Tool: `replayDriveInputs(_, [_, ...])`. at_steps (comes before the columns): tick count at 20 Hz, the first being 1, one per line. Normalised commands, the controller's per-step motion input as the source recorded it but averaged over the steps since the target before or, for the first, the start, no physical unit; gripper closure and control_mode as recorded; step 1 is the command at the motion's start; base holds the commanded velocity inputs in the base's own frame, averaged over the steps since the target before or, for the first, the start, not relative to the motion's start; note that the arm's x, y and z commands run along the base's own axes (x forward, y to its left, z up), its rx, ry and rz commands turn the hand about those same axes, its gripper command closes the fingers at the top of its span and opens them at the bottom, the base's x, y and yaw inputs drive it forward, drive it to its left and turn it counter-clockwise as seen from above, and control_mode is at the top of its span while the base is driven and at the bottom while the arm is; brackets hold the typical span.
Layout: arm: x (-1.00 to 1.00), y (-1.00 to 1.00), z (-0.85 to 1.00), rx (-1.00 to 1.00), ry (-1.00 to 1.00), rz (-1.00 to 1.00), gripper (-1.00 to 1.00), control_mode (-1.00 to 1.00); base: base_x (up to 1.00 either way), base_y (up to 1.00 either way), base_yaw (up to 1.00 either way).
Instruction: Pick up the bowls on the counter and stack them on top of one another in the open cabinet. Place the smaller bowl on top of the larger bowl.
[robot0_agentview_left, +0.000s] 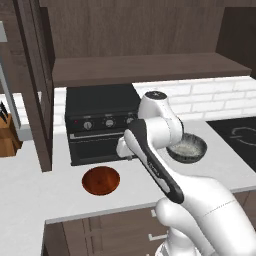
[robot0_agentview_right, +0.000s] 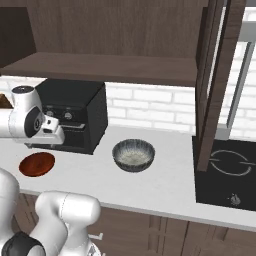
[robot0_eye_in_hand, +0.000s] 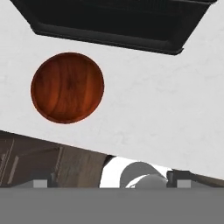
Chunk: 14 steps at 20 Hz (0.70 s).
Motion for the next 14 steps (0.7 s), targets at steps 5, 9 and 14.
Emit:
replayDriveInputs(5, [0.48, 0.54, -0.50, 0.00, 0.21, 0.10, -1.00, -1.00, 0.00, 0.00, 0.00])
replayDriveInputs(9, [0.49, 0.29, -0.53, 0.00, 0.05, 0.07, -1.00, -1.00, 0.00, 0.00, 0.00])
replayDriveInputs(14, [0.49, 0.00, -0.42, 0.00, 0.02, 0.05, -1.00, -1.00, 0.00, 0.00, 0.00])
